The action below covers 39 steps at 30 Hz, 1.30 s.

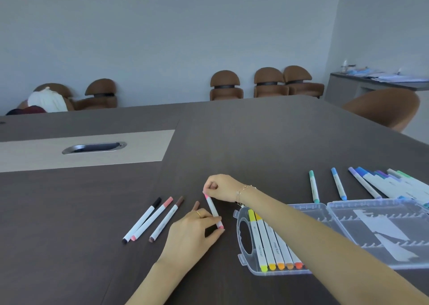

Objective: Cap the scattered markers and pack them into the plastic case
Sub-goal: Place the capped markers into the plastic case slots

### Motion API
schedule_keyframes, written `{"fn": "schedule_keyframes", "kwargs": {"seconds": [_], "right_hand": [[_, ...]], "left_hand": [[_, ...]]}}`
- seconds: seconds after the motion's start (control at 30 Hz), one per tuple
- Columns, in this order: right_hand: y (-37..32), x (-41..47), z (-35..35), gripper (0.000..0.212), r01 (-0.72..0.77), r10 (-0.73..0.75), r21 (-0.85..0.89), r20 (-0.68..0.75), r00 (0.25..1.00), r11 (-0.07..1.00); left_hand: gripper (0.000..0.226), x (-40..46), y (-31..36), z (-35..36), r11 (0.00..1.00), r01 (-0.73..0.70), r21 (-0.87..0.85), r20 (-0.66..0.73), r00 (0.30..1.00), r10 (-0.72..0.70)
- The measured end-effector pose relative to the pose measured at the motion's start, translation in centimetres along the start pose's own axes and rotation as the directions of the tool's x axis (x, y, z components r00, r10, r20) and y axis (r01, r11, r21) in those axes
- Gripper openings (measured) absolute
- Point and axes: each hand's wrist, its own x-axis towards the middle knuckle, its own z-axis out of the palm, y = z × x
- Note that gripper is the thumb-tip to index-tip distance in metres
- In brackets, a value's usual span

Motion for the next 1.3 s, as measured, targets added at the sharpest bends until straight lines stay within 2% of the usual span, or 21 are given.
{"fn": "schedule_keyframes", "kwargs": {"seconds": [0.13,0.2,0.4,0.5,0.6,0.73,0.97,1.3], "right_hand": [[-0.2,-1.6,-3.3,0.028,-0.012,0.013,0.012,-0.053,0.999,1.0],[0.2,-3.3,-6.1,0.03,-0.023,0.024,0.004,-0.073,0.997,1.0],[4.4,-12.0,-11.5,0.025,-0.085,0.086,0.02,-0.095,0.992,0.996],[6.8,-16.2,-11.9,0.023,-0.123,0.128,0.066,-0.069,0.989,0.99],[8.6,-18.3,-11.5,0.027,-0.136,0.134,-0.034,-0.06,0.989,0.99],[9.7,-19.0,-10.8,0.029,-0.113,0.11,-0.035,-0.076,0.991,0.993],[9.8,-18.0,-9.9,0.034,-0.118,0.115,-0.048,-0.063,0.991,0.992],[10.1,-18.7,-9.8,0.045,-0.089,0.065,-0.325,-0.083,0.994,0.942]], "left_hand": [[0.02,1.1,1.1,-1.5,0.998,0.016,-0.064,-0.104,0.994,-0.023],[0.023,2.2,2.9,-2.1,0.994,-0.007,-0.105,-0.108,0.994,-0.004],[0.04,3.2,11.0,0.4,0.98,-0.178,-0.084,0.066,0.981,0.184],[0.041,2.9,13.9,2.3,0.97,-0.206,-0.129,0.108,0.969,0.22],[0.041,2.5,15.8,3.8,0.964,-0.196,-0.178,0.181,0.957,0.228],[0.04,2.6,16.7,4.3,0.968,-0.14,-0.21,0.204,0.962,0.184],[0.039,2.5,16.2,3.8,0.974,-0.148,-0.172,0.228,0.956,0.186],[0.04,2.6,16.1,4.1,0.968,-0.189,-0.168,0.293,0.927,0.232]]}}
